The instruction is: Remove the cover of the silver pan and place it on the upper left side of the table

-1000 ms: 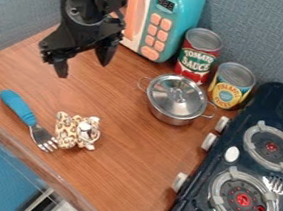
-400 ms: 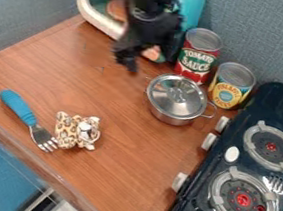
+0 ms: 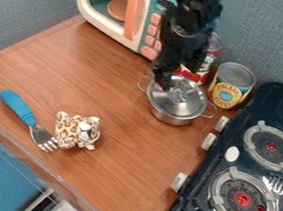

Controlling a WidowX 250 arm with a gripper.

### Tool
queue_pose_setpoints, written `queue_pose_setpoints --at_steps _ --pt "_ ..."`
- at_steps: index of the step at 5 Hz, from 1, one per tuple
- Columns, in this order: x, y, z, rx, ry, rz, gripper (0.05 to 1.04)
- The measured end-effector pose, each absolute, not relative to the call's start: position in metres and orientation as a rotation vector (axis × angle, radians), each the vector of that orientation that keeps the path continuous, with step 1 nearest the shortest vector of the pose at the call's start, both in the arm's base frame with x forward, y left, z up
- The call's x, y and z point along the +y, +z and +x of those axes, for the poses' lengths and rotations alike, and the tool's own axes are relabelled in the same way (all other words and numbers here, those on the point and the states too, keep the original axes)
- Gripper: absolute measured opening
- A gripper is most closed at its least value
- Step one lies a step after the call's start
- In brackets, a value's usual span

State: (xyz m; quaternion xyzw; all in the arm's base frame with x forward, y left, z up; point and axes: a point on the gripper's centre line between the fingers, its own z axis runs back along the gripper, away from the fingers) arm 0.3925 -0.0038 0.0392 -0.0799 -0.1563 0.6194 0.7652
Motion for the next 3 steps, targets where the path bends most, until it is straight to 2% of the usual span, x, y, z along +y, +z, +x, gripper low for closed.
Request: queue_pose_setpoints --at_steps 1,2,3 --pt "-0.008 0.024 0.402 -0.284 1.357 -0.152 1.0" --pt "-0.005 0.015 0.409 -0.271 1.374 -0.114 1.0" --pt "-0.003 0.005 0.41 -0.262 1.382 -0.089 0.947"
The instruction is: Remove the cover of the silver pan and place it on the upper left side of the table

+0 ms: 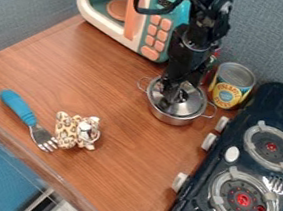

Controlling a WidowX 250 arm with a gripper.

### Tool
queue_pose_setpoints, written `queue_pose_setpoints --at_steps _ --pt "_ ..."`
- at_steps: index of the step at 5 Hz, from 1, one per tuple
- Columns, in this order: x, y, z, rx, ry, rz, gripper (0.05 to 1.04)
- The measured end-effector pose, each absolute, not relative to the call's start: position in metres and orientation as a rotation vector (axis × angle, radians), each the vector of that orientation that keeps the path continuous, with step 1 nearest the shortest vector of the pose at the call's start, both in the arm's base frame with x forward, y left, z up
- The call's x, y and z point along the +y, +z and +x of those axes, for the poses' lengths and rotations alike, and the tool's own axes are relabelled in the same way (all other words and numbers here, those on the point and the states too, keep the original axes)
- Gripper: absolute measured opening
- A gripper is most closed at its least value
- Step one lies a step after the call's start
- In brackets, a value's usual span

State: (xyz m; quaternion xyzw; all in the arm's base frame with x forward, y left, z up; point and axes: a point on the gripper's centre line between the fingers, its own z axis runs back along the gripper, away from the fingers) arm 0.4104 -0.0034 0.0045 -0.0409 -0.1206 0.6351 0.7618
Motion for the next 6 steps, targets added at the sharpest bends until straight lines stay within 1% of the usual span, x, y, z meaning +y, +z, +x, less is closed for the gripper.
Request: queue_pose_setpoints --at_steps 1,2,3,4,5,6 --pt "-0.002 0.005 0.412 -0.275 1.39 -0.088 0.655" --pt "0.0 0.003 0.414 -0.28 1.388 -0.072 0.346" --pt "0.0 0.003 0.414 -0.284 1.389 -0.076 0.136" --pt "0.001 0.002 0.414 -0.286 1.369 -0.071 0.056" --pt "0.002 0.003 0.411 -0.295 1.335 -0.067 0.051" --pt "0.016 0.017 0.402 -0.312 1.349 -0.09 0.051"
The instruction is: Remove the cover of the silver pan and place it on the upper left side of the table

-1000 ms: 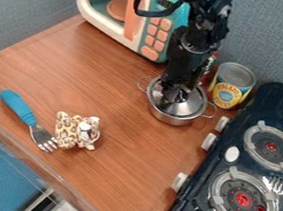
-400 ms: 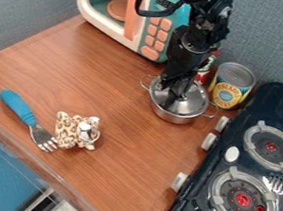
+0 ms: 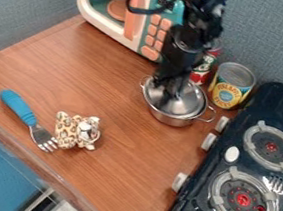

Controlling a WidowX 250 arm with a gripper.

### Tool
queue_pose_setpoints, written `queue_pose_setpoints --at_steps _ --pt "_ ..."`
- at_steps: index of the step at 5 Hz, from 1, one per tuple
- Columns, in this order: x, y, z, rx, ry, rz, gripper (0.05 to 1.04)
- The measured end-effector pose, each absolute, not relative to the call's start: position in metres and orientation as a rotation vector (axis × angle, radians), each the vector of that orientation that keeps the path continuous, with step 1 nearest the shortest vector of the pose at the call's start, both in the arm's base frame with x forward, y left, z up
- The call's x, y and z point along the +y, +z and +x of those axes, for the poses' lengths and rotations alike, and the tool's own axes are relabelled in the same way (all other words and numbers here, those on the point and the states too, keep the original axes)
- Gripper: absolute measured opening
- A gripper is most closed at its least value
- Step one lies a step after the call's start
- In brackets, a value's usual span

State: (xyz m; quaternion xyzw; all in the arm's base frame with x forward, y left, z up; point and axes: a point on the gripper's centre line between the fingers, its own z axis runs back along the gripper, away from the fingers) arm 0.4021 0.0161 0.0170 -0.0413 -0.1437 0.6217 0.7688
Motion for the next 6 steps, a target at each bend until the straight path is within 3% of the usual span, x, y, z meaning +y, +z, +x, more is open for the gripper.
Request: queue_pose_setpoints --at_steps 1,3,4,6 --pt "0.041 0.039 0.388 -0.381 1.387 -0.091 0.051" --pt "0.11 0.047 0.366 -0.411 1.55 -0.064 0.051" --pt "0.15 0.04 0.356 -0.383 1.661 -0.033 0.051" --pt "0.208 -0.006 0.369 -0.28 1.793 0.037 0.051"
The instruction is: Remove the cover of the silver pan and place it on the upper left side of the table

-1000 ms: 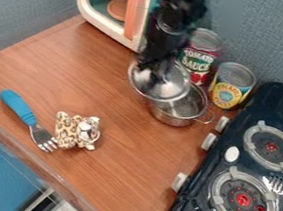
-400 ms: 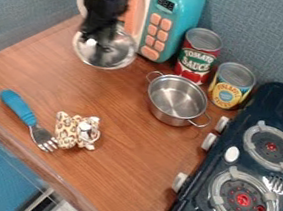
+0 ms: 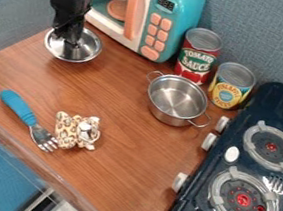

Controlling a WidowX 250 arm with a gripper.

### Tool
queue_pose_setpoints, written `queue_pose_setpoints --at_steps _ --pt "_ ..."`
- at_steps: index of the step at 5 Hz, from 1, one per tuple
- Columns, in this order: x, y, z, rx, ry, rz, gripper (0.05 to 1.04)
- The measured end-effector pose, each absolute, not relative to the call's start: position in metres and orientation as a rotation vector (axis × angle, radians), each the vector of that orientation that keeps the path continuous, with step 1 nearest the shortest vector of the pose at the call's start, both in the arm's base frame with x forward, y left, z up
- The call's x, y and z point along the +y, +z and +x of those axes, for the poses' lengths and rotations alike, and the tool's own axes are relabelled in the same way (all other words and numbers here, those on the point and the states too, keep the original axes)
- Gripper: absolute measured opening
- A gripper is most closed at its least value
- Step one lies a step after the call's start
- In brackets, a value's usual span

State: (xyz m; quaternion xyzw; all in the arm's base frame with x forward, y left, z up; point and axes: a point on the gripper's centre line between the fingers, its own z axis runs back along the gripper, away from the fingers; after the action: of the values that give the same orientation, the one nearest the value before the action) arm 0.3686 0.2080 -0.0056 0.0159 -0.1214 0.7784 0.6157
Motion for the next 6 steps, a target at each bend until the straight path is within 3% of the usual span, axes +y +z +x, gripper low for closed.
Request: queue_pose_setpoints --at_steps 1,4,5,6 --pt "0.2121 -0.0202 0.3805 -0.25 1.77 0.054 0.051" --pt "0.2194 -0.0241 0.384 -0.236 1.798 0.057 0.071" --pt "0.2213 -0.027 0.3788 -0.218 1.834 0.034 0.219" --pt "0.2185 -0.0245 0.3784 -0.203 1.814 0.029 0.474"
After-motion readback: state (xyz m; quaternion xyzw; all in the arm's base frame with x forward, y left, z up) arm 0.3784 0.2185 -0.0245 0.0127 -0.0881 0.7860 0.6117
